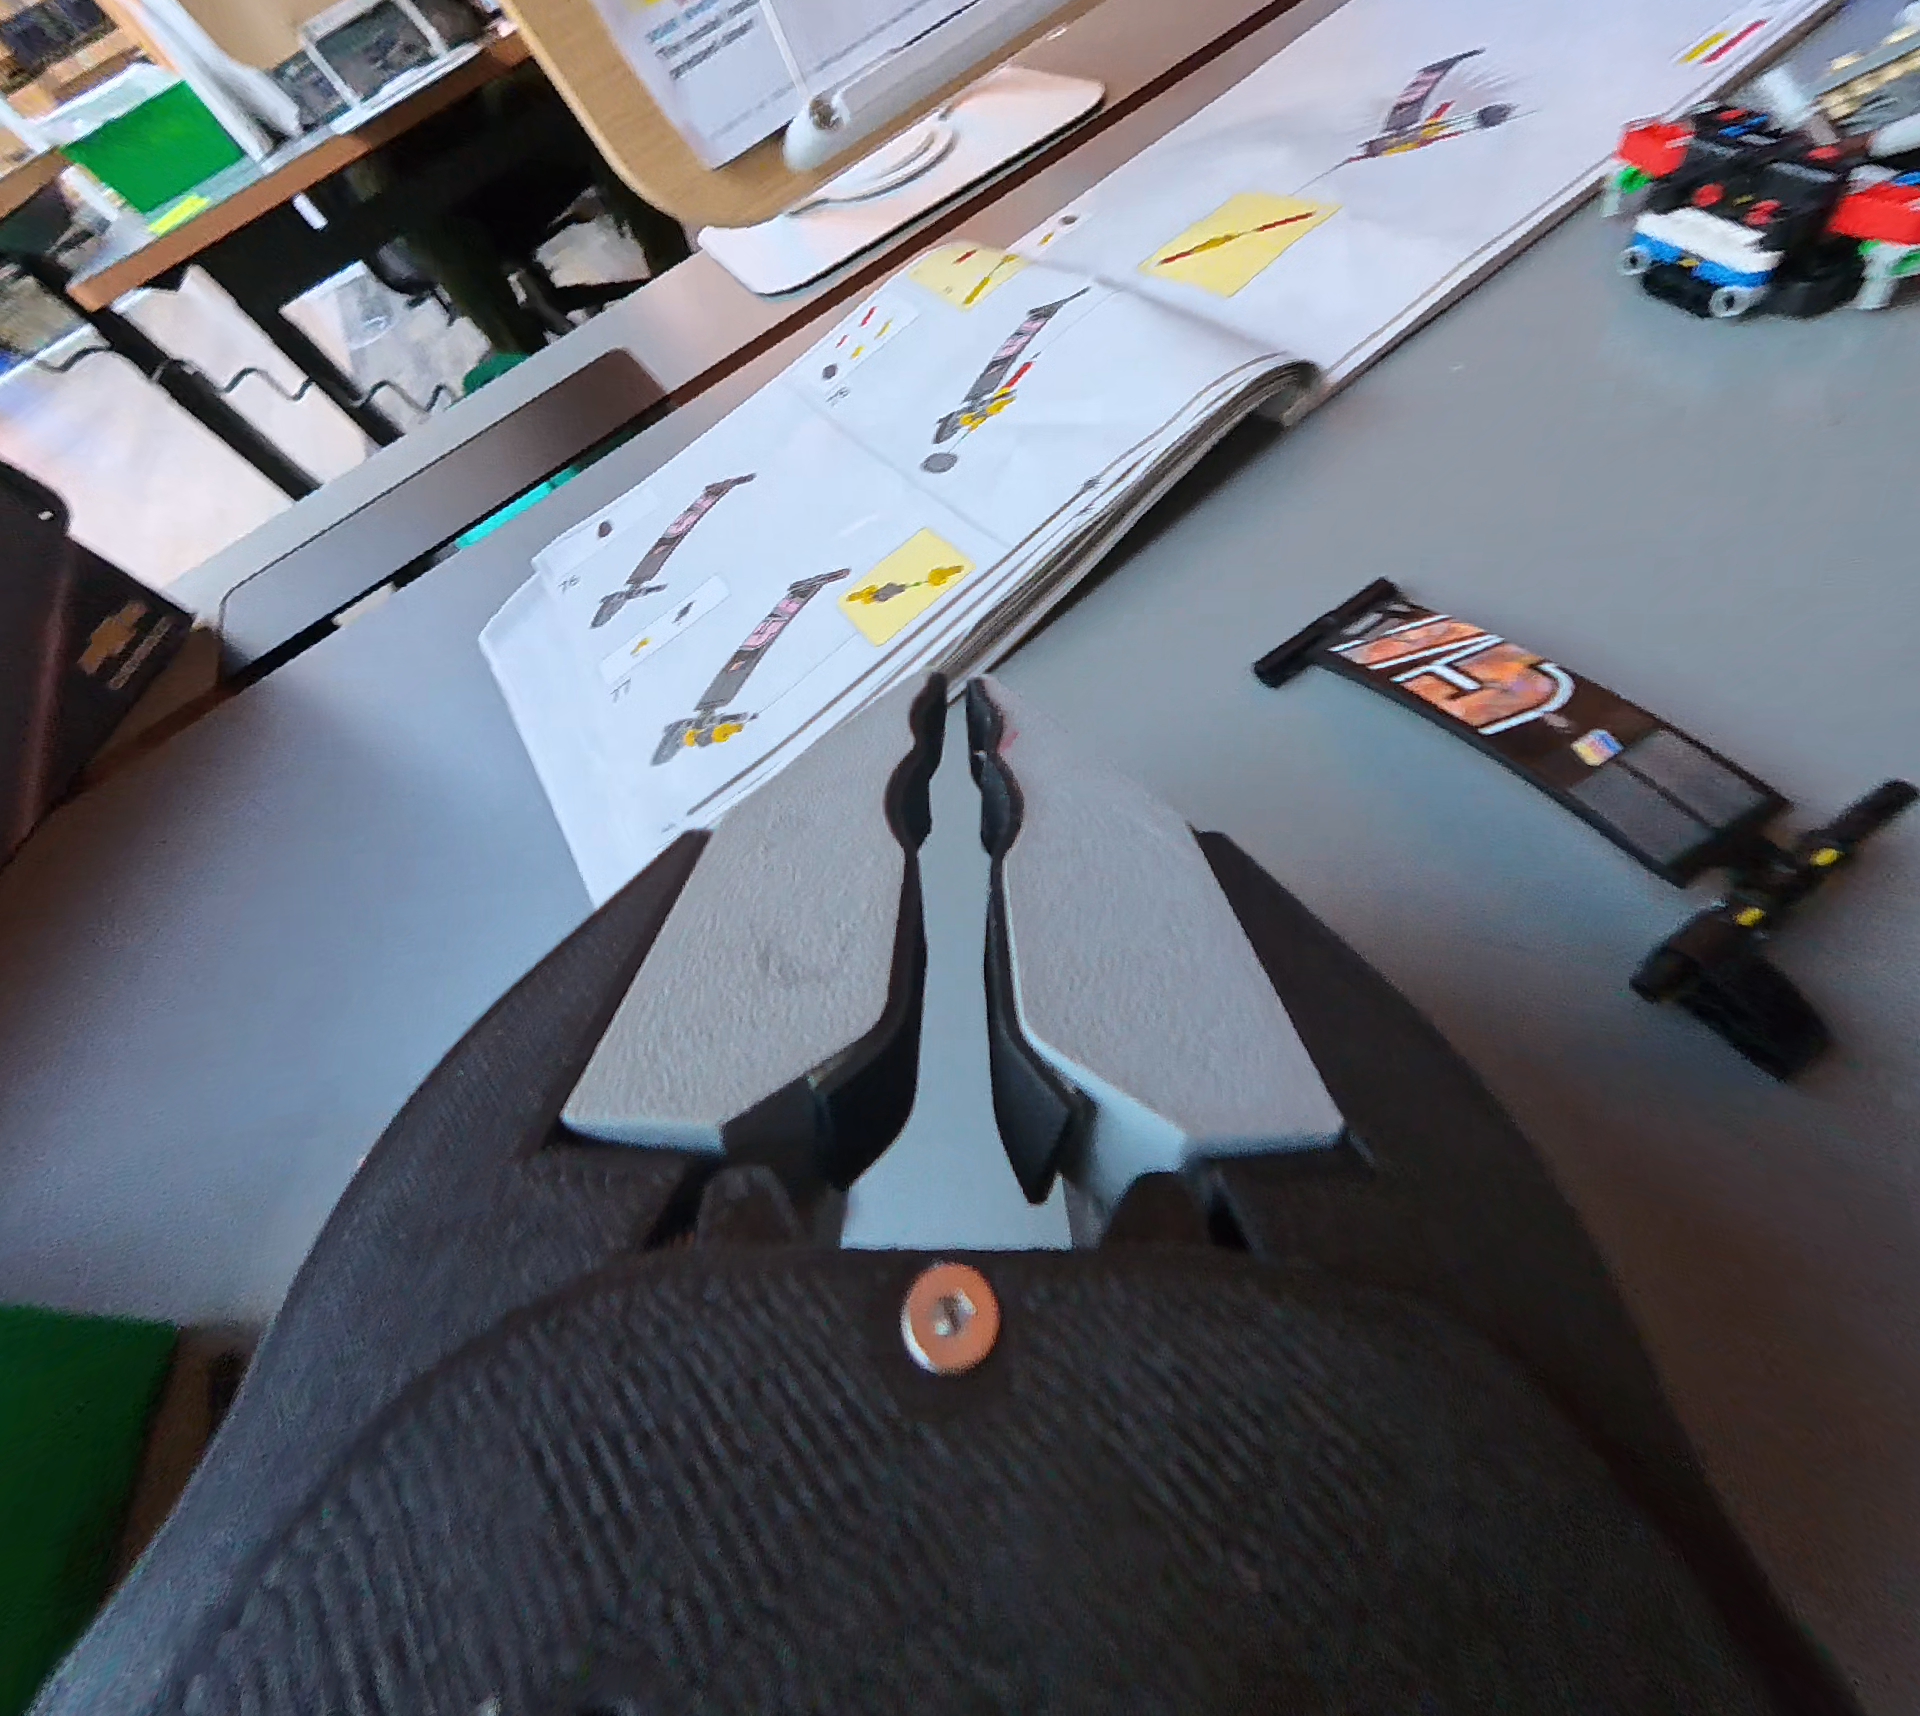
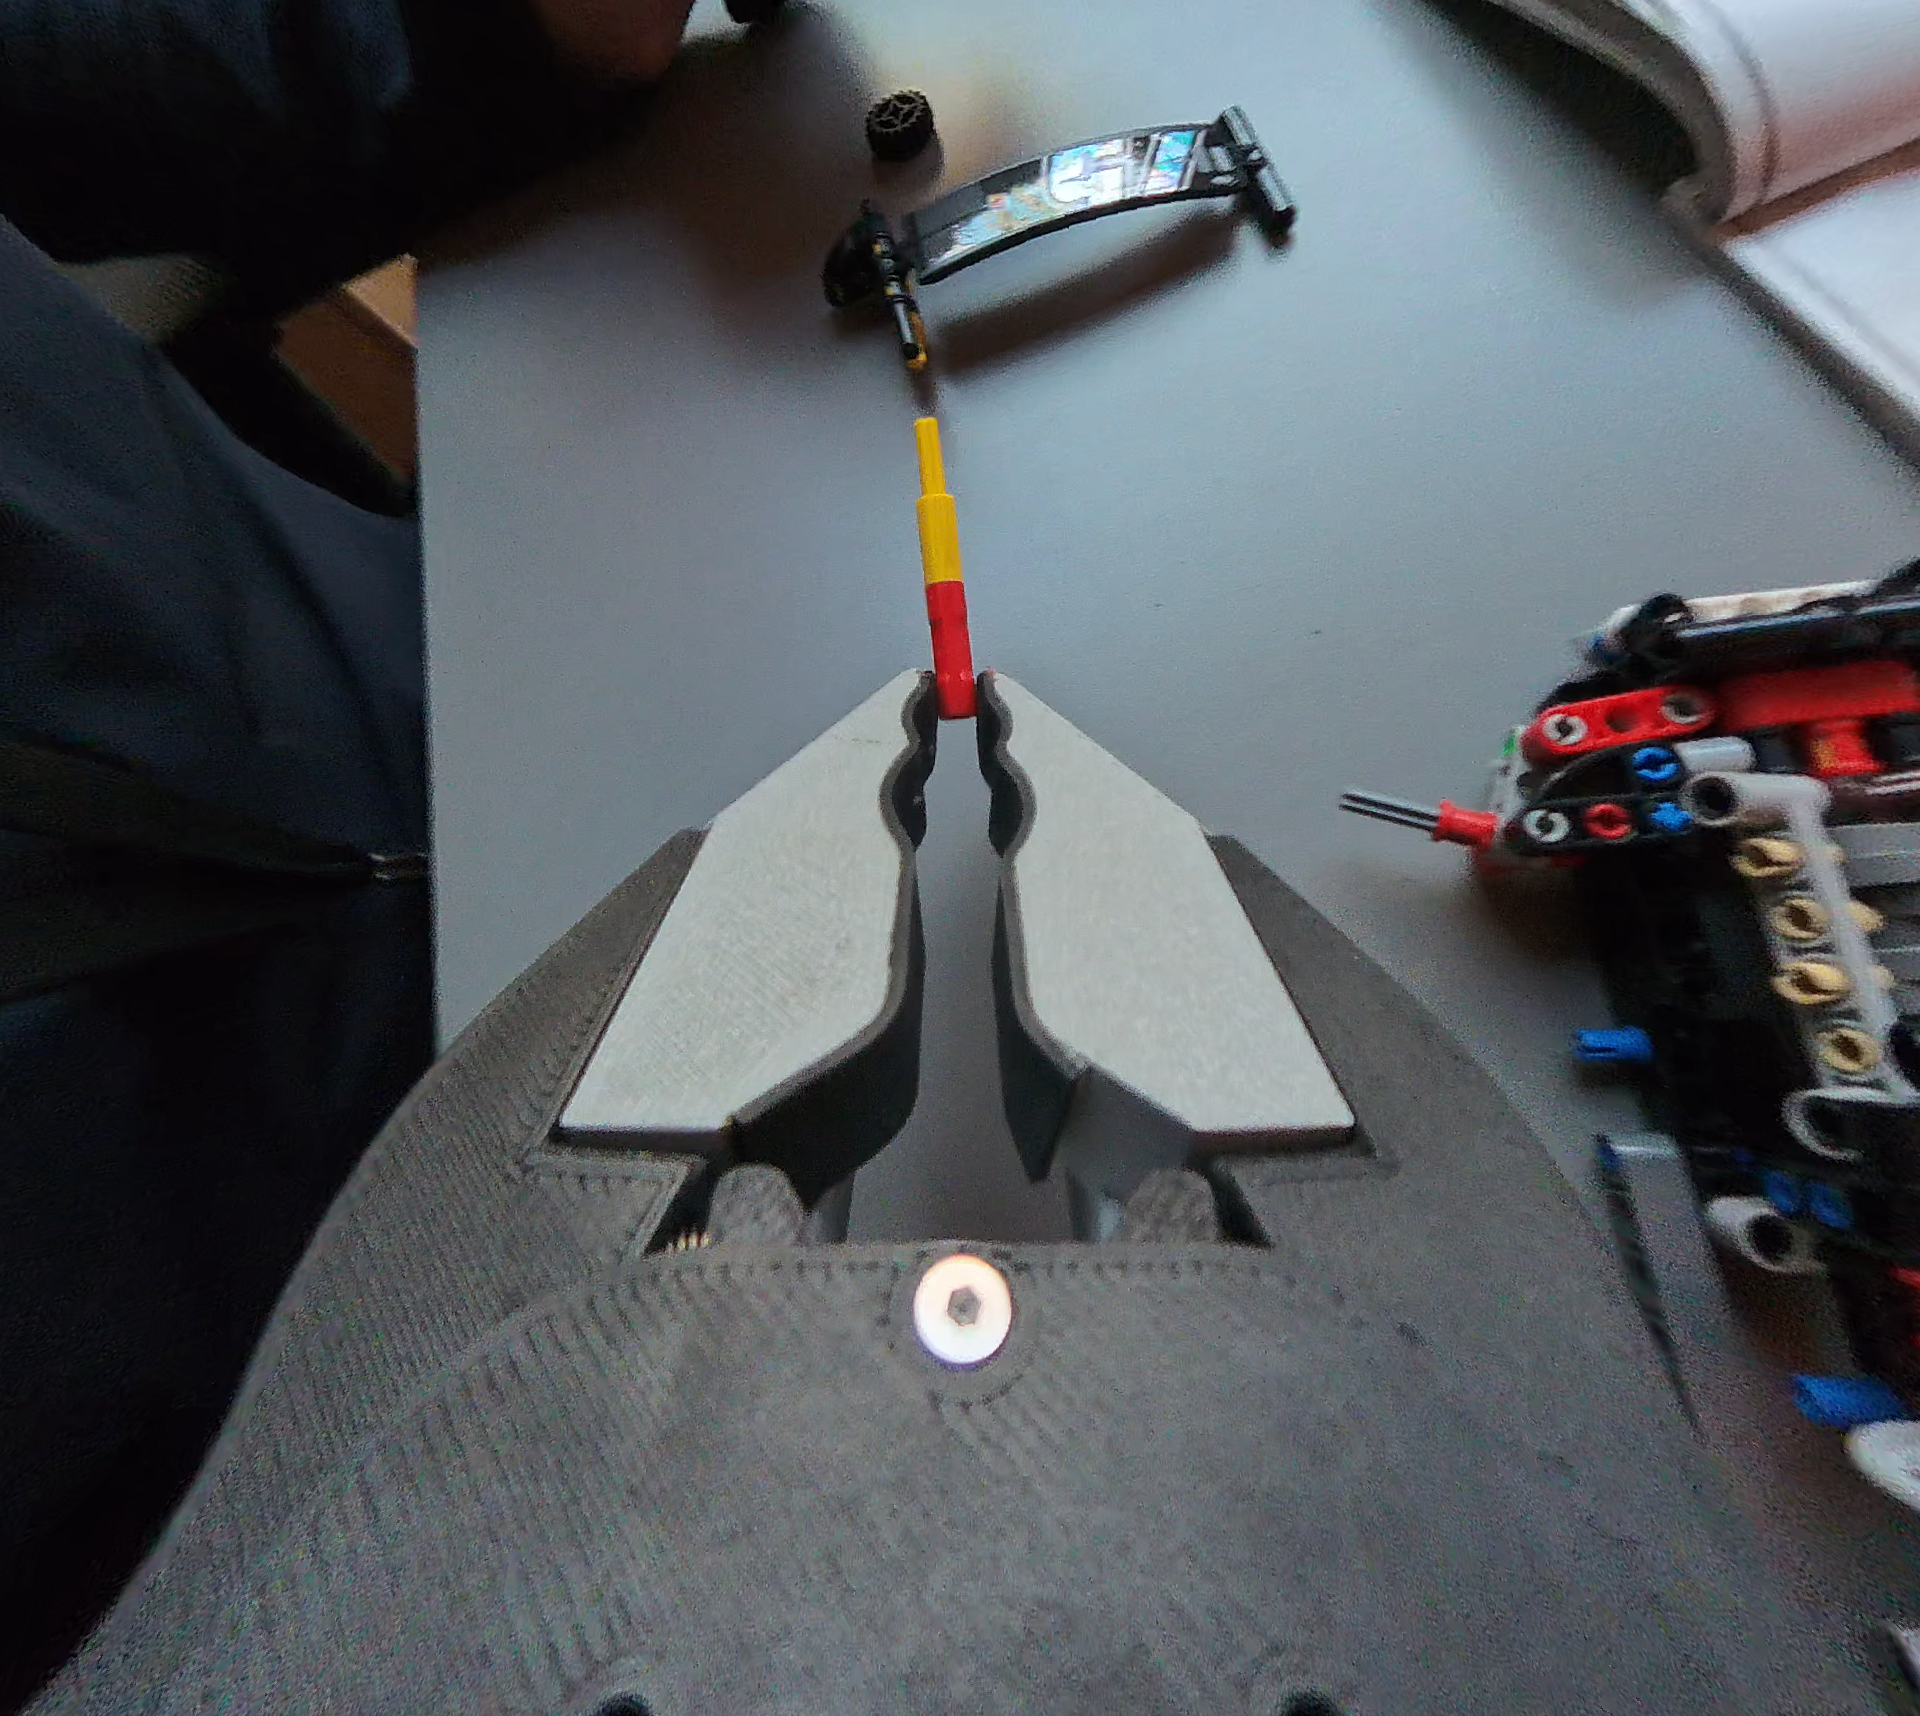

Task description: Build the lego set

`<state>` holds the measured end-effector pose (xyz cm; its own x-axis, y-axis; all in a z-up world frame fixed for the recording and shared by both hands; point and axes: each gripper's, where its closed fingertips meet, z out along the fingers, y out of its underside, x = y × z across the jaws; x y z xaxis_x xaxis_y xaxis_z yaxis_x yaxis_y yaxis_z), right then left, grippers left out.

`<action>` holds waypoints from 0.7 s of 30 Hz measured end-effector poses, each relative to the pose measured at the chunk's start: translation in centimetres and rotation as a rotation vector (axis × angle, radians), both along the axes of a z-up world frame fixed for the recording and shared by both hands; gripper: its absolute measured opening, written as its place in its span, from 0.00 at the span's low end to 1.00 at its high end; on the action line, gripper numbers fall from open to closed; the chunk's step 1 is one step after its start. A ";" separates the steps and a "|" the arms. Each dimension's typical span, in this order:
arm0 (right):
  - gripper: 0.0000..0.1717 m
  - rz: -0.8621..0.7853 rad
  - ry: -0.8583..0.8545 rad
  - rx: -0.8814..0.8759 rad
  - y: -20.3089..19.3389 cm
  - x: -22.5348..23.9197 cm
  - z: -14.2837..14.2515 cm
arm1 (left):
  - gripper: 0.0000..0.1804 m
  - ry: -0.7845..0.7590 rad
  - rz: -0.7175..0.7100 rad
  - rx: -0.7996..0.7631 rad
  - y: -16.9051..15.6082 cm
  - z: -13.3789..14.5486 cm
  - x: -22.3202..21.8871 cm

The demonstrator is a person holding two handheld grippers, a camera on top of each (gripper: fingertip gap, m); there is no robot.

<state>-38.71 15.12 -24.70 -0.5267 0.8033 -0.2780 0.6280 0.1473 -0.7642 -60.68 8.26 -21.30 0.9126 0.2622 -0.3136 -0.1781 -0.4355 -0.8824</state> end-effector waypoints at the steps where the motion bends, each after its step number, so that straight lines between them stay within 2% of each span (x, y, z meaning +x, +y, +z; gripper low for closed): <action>1: 0.03 0.009 -0.029 -0.045 -0.3 0.2 0.0 | 0.00 0.000 0.022 -0.005 -0.1 -0.1 -0.4; 6: 0.03 0.025 -0.145 -0.116 -0.9 1.0 -0.9 | 0.01 0.002 0.071 -0.096 0.2 -1.5 -1.2; 13: 0.09 -0.001 -0.168 -0.041 -0.5 1.0 -2.0 | 0.03 0.096 0.070 -0.170 0.6 -2.3 -0.9; 17: 0.09 -0.026 -0.141 -0.016 0.0 0.5 -2.1 | 0.03 0.101 0.043 -0.166 0.8 -2.2 -0.4; 21: 0.09 -0.065 -0.020 0.032 0.9 -0.8 -1.1 | 0.02 0.086 0.016 -0.141 0.9 -1.9 0.0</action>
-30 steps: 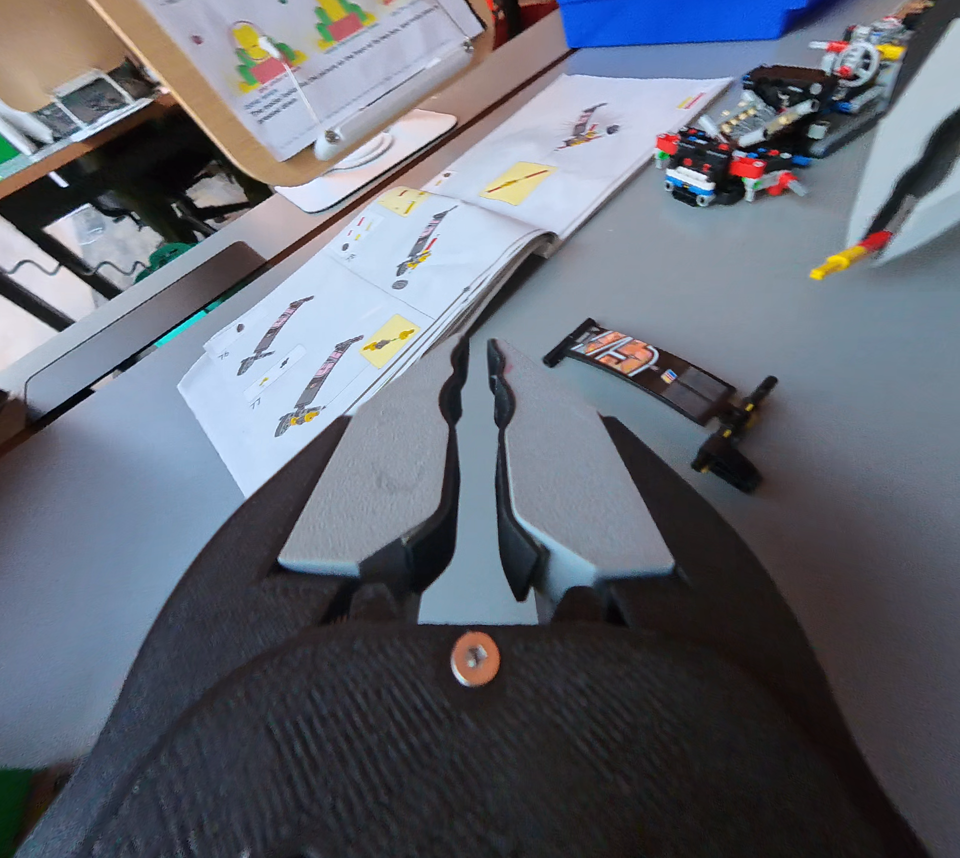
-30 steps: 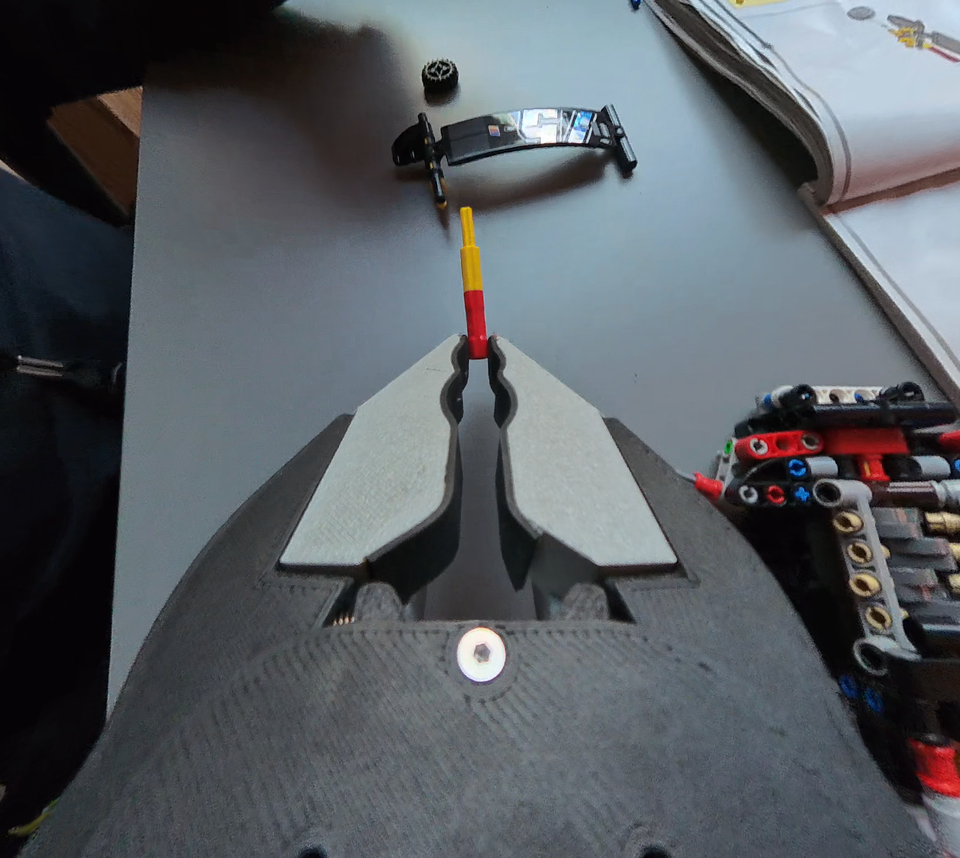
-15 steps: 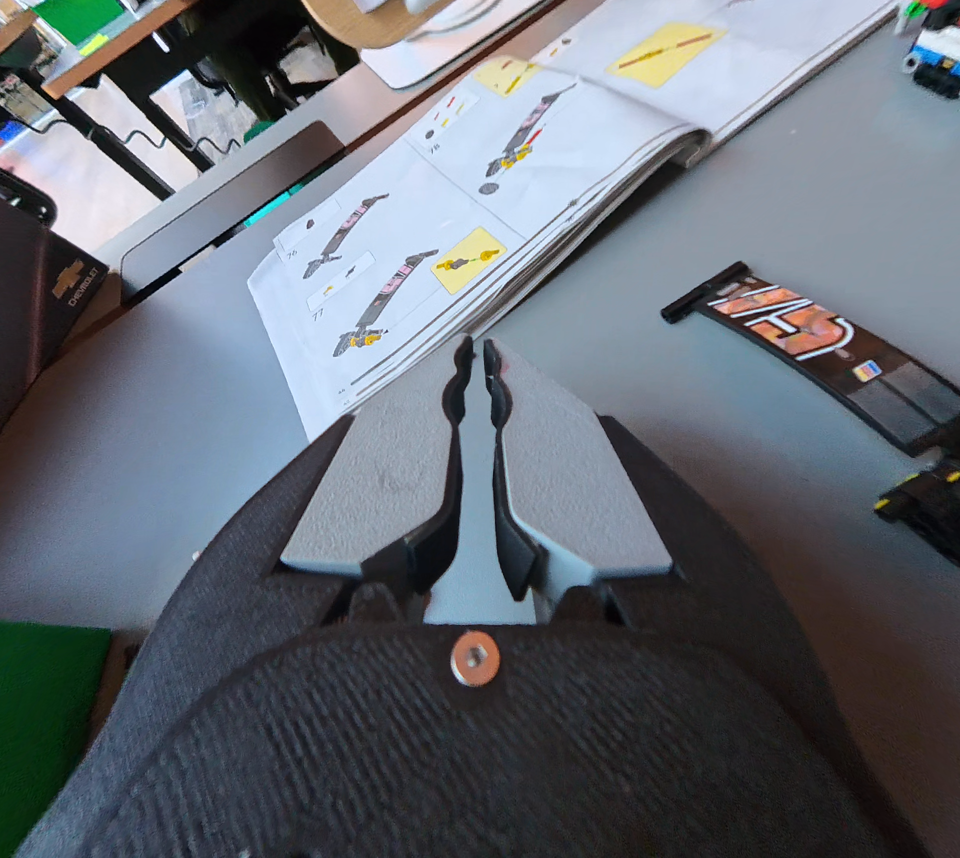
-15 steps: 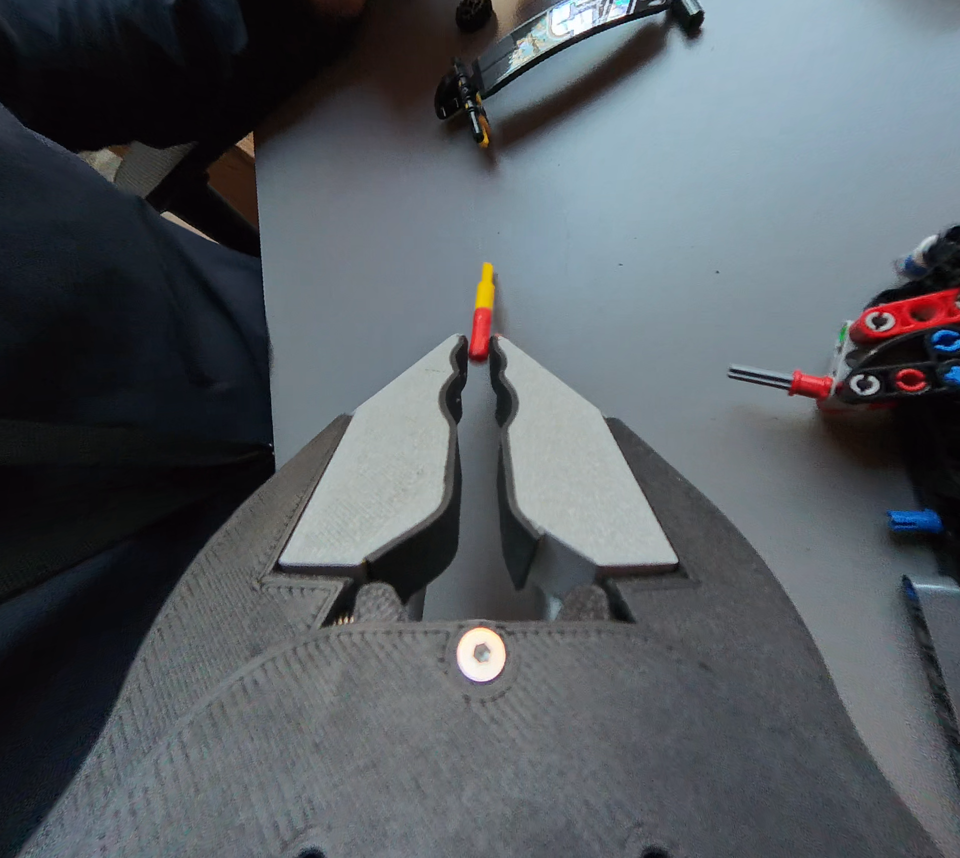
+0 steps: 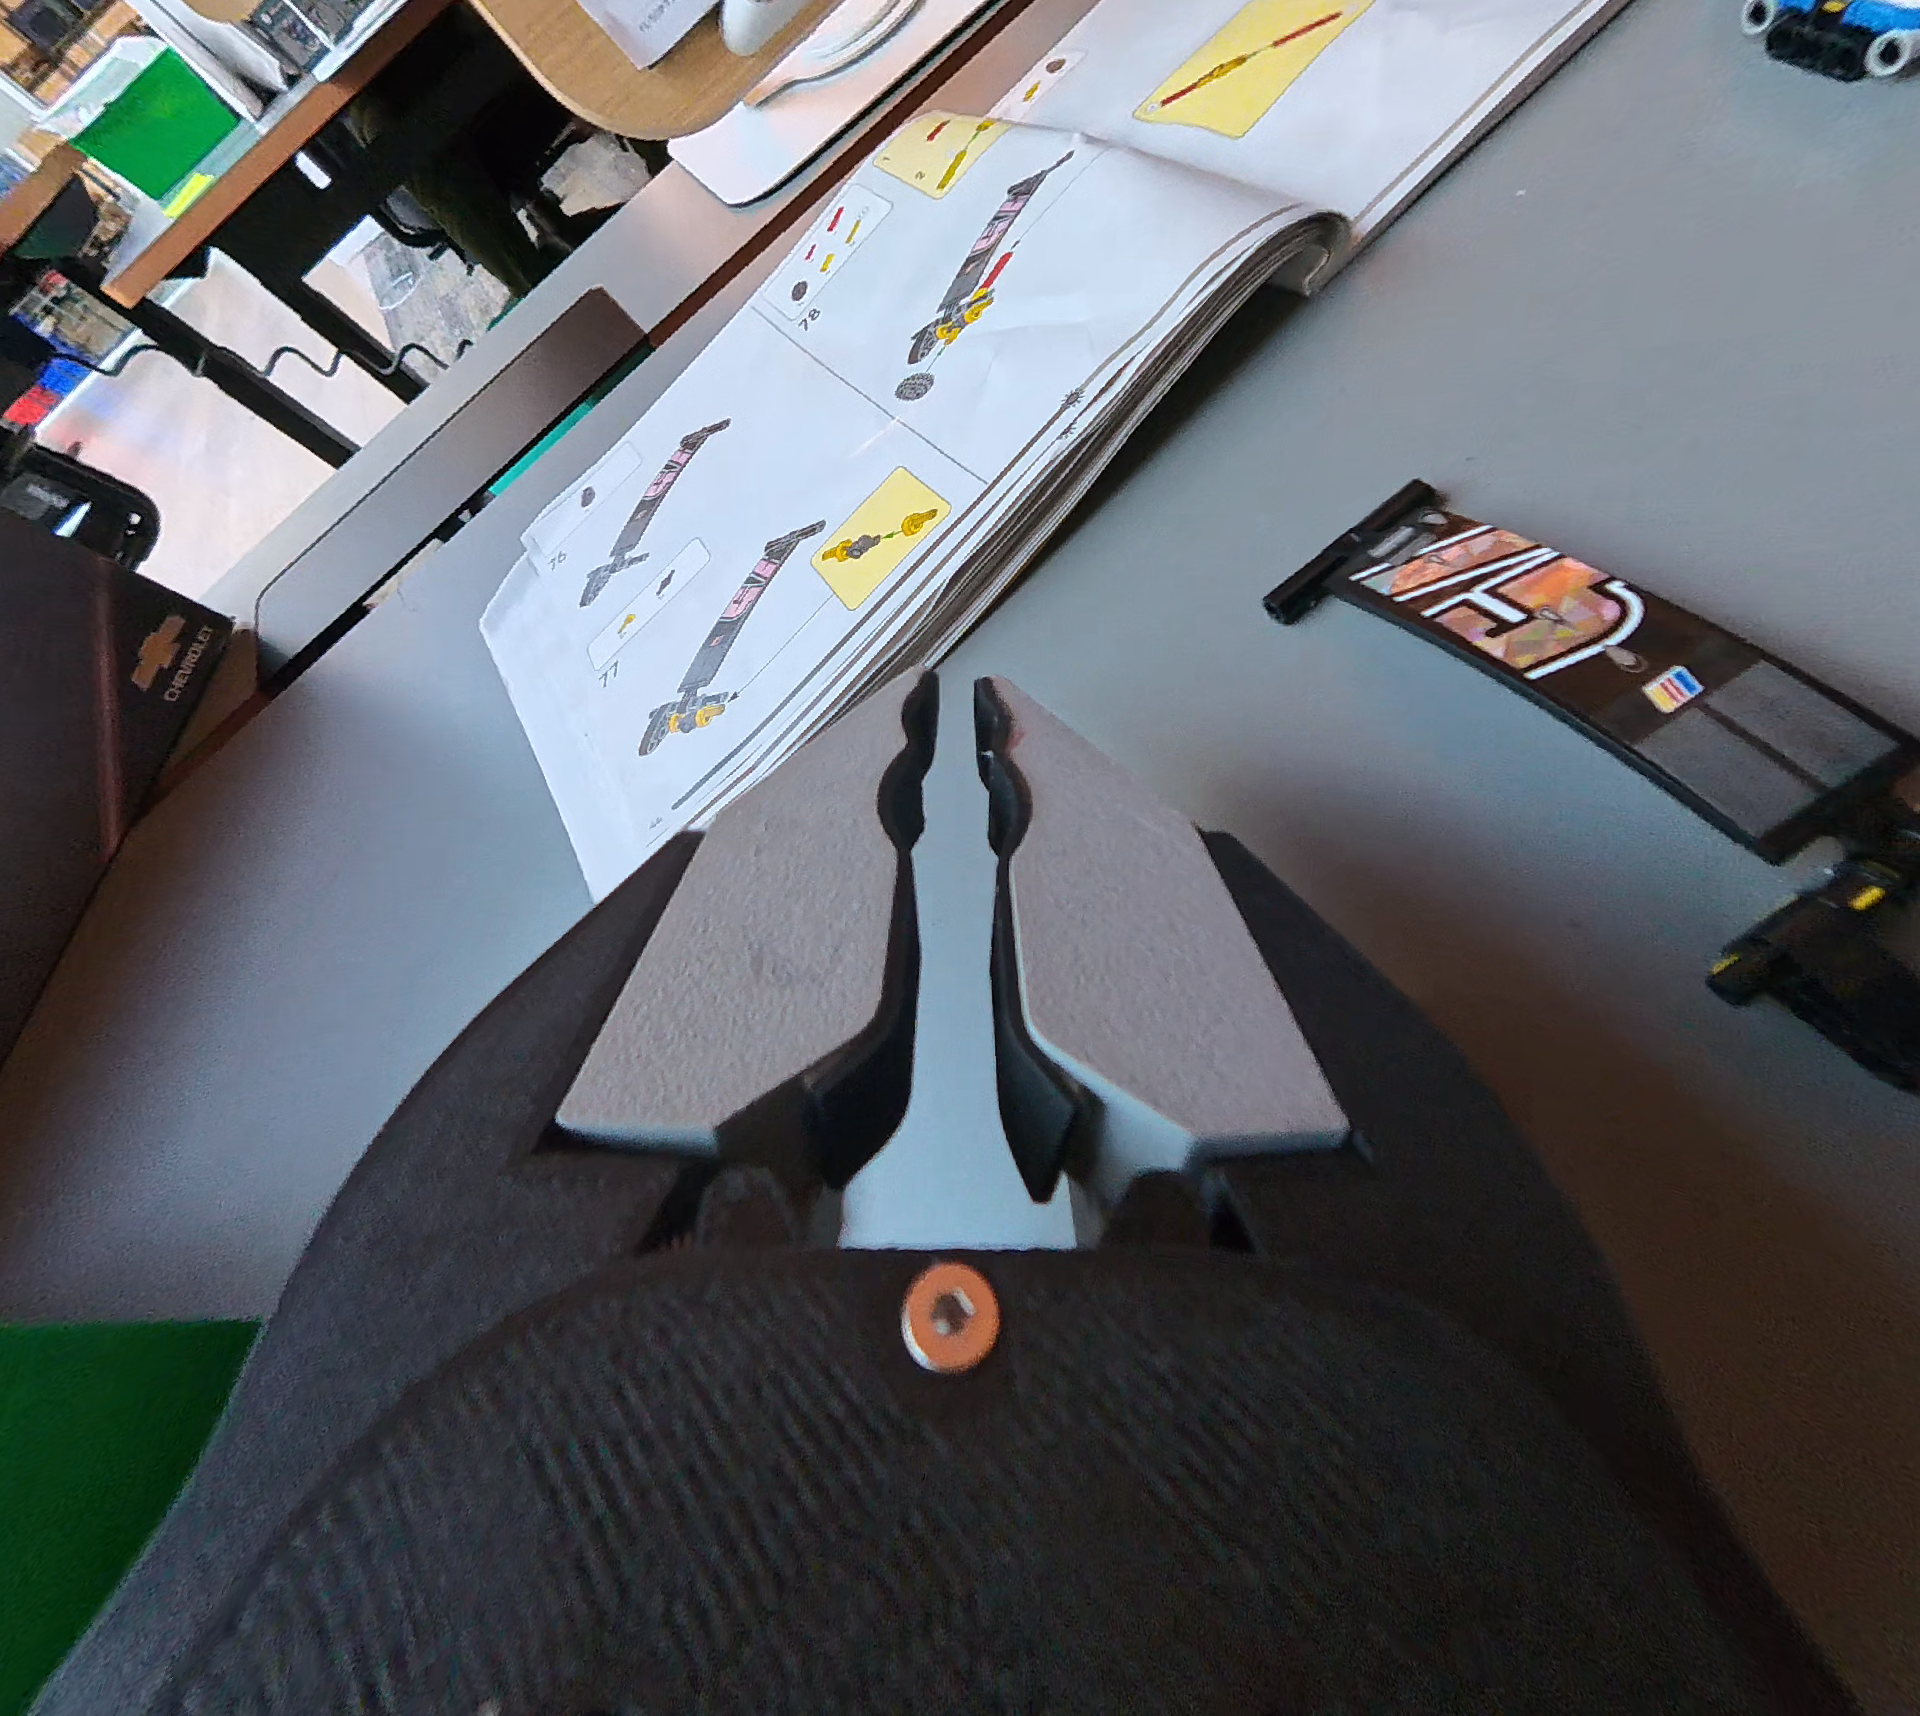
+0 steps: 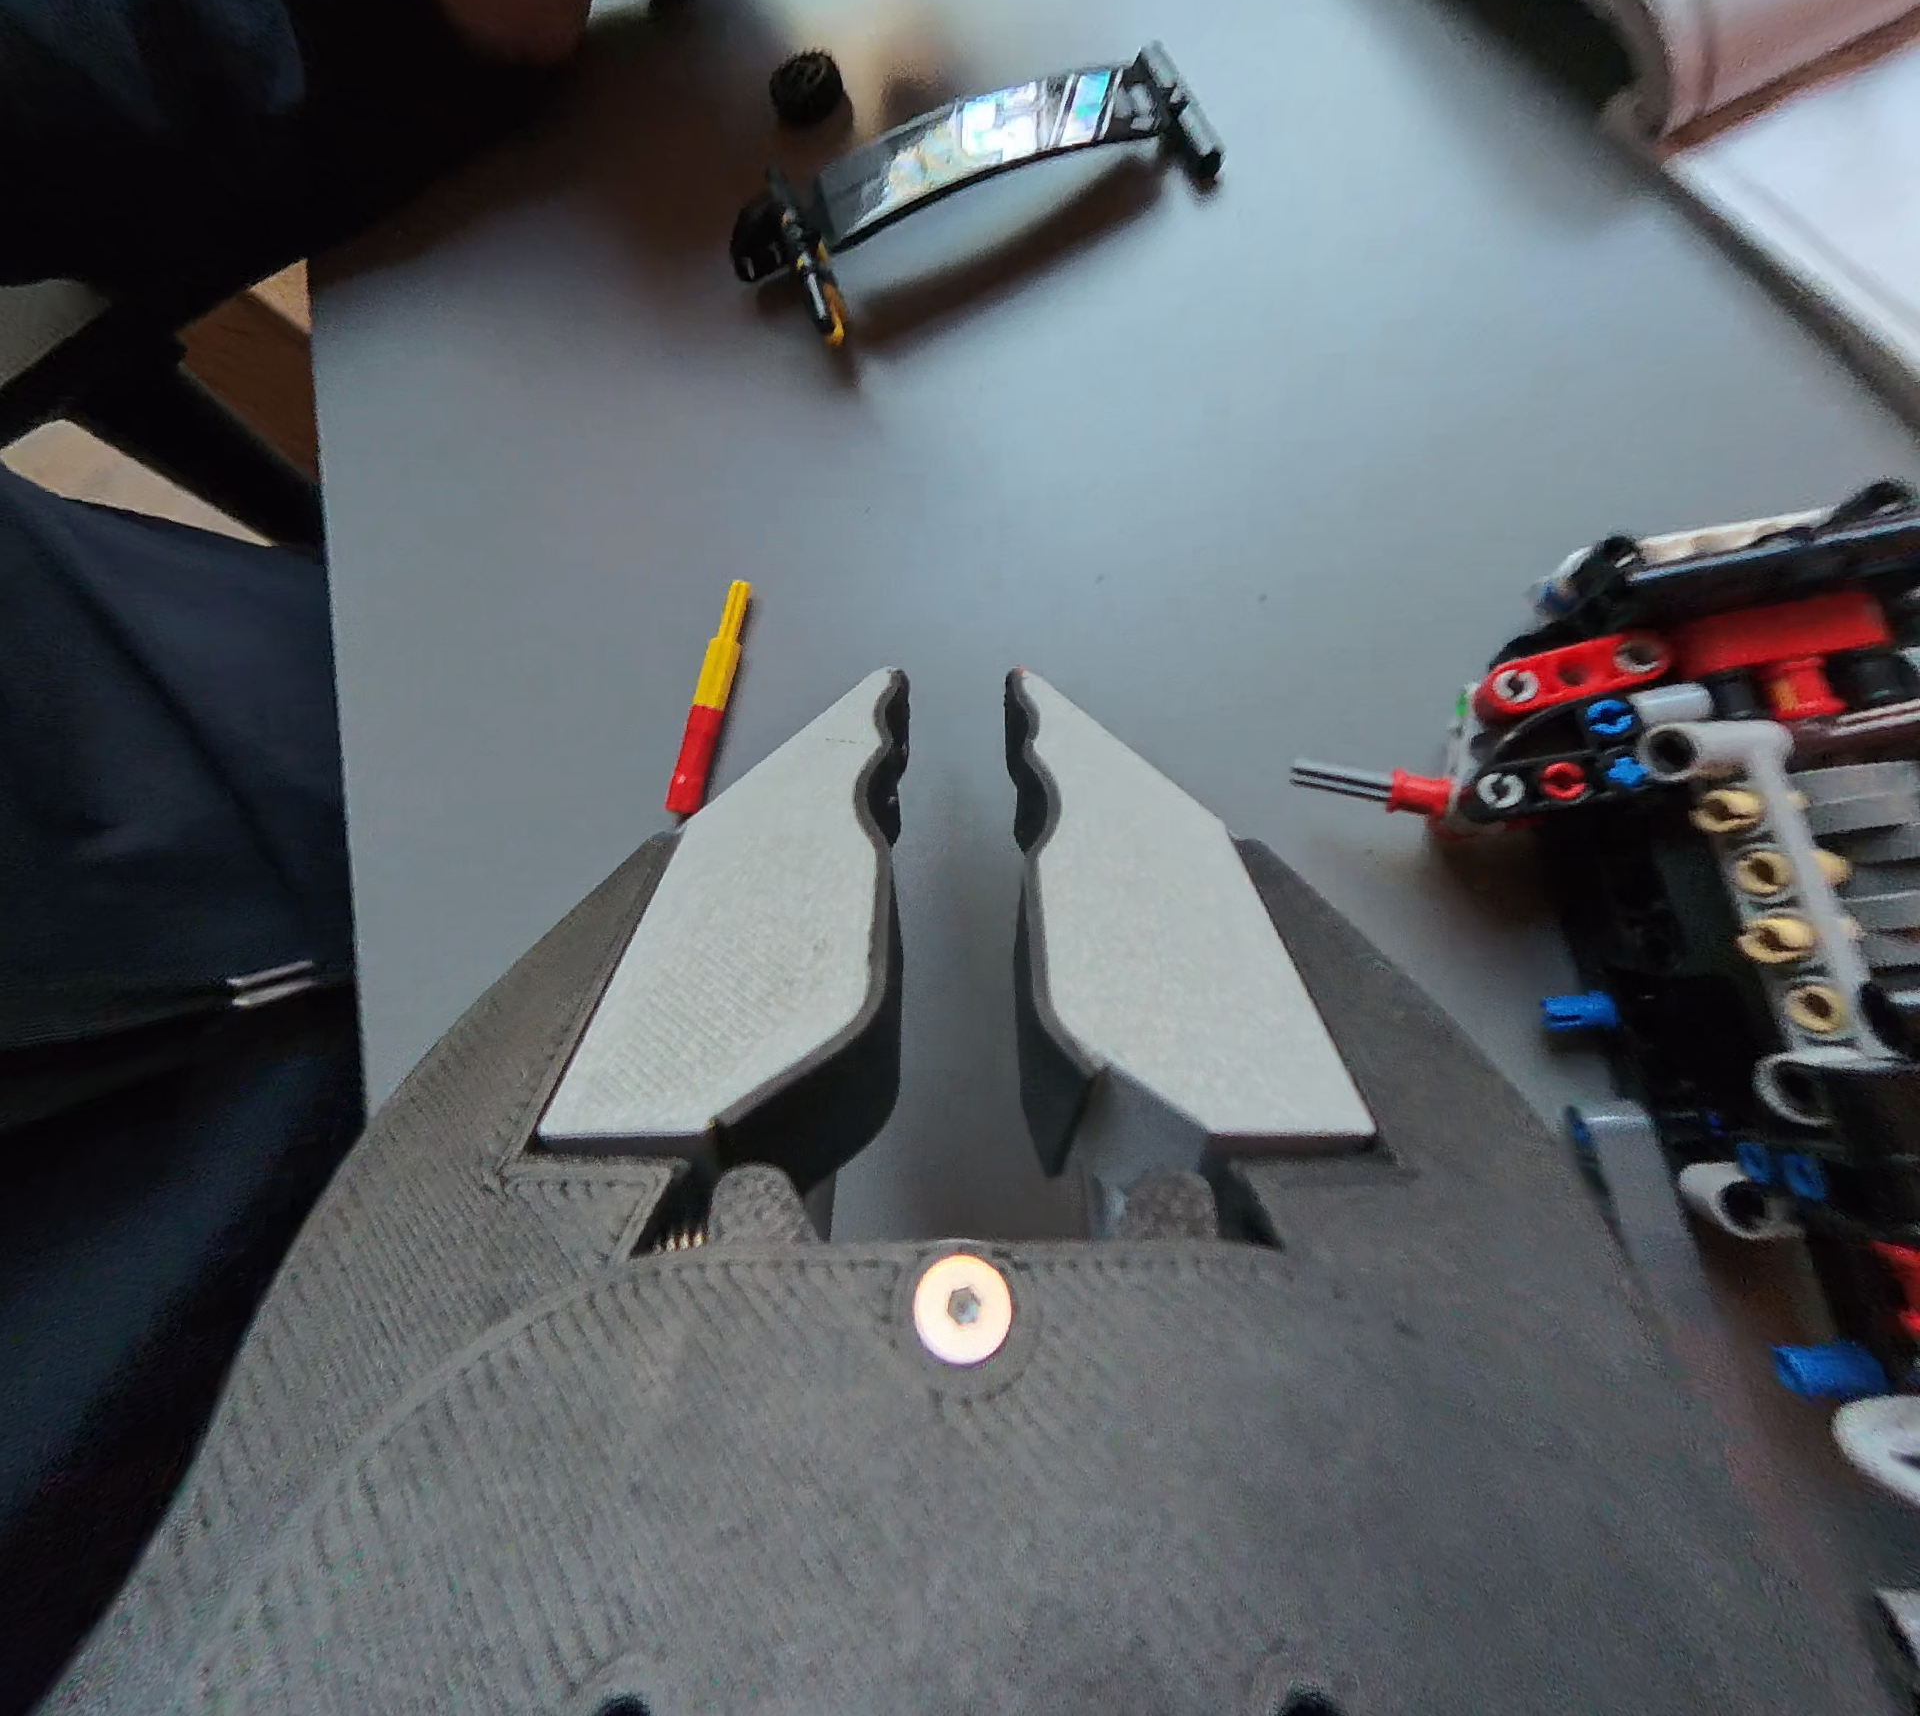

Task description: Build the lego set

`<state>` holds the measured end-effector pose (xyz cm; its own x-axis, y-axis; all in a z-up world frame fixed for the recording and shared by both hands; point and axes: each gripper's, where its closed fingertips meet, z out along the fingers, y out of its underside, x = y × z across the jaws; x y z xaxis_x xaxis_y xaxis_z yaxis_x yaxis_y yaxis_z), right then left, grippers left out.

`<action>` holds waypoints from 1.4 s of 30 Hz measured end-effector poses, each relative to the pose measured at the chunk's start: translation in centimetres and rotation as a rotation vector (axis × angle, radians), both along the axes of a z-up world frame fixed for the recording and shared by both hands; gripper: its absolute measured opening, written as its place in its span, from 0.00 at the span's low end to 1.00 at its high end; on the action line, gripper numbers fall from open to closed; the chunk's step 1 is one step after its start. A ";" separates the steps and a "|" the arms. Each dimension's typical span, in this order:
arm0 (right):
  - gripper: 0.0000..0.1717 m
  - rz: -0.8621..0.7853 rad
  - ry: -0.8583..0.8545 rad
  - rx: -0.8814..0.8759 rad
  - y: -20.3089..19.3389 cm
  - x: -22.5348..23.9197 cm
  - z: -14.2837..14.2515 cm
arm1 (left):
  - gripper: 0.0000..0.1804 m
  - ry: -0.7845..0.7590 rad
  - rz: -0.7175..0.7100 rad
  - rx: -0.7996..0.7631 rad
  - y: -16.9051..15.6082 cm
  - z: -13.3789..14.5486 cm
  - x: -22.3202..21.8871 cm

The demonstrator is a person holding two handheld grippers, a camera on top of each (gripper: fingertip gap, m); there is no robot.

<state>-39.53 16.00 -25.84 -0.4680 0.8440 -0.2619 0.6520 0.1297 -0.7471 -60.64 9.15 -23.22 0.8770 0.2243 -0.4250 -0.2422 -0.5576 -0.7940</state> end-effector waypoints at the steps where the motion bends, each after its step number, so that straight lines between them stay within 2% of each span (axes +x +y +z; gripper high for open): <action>1: 0.09 -0.008 0.034 0.023 0.3 -0.3 0.2 | 0.02 -0.008 -0.009 0.008 0.0 0.1 0.1; 4: 0.08 -0.030 0.122 0.071 1.0 -1.0 0.8 | 0.01 -0.036 -0.040 0.034 0.1 0.4 0.7; 13: 0.11 -0.027 0.286 0.006 1.0 -1.0 3.1 | 0.00 -0.168 -0.165 0.126 0.5 1.4 3.0; 22: 0.16 -0.072 0.380 0.001 0.9 0.7 4.4 | 0.01 -0.309 -0.220 0.176 0.0 1.9 4.0; 31: 0.23 -0.009 0.307 0.150 -2.2 2.2 2.3 | 0.01 -0.271 -0.311 0.120 -1.0 1.4 5.8; 38: 0.22 0.034 0.236 0.355 -3.7 2.8 -0.3 | 0.01 -0.302 -0.339 0.084 -1.3 0.9 6.2; 42: 0.22 0.048 0.183 0.375 -3.8 2.8 -1.1 | 0.02 -0.324 -0.340 0.098 -1.3 1.1 6.3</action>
